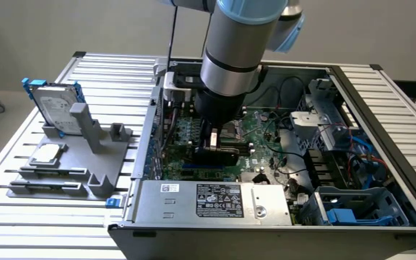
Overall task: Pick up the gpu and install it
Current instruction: 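Insert the gpu into the slot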
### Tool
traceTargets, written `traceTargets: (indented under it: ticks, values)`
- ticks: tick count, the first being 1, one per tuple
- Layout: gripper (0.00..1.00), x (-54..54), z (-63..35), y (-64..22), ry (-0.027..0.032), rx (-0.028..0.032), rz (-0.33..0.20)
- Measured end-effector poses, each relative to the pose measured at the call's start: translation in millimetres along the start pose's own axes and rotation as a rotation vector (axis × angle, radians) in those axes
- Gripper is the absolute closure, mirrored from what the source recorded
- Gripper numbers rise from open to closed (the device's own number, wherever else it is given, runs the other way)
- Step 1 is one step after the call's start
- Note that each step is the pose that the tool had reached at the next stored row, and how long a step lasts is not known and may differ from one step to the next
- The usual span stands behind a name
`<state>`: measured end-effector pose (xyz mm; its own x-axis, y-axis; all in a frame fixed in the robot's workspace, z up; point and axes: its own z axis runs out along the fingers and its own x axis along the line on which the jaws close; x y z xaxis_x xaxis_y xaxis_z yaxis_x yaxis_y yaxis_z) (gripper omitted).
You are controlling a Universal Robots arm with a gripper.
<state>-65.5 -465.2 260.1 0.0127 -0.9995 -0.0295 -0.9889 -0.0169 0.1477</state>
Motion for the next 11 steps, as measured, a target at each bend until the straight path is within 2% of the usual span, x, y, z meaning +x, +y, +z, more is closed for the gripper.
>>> traceTargets:
  ticks: [11]
  values:
    - [0.73,0.2,3.7,-0.5,-0.0020,-0.0029,-0.006]
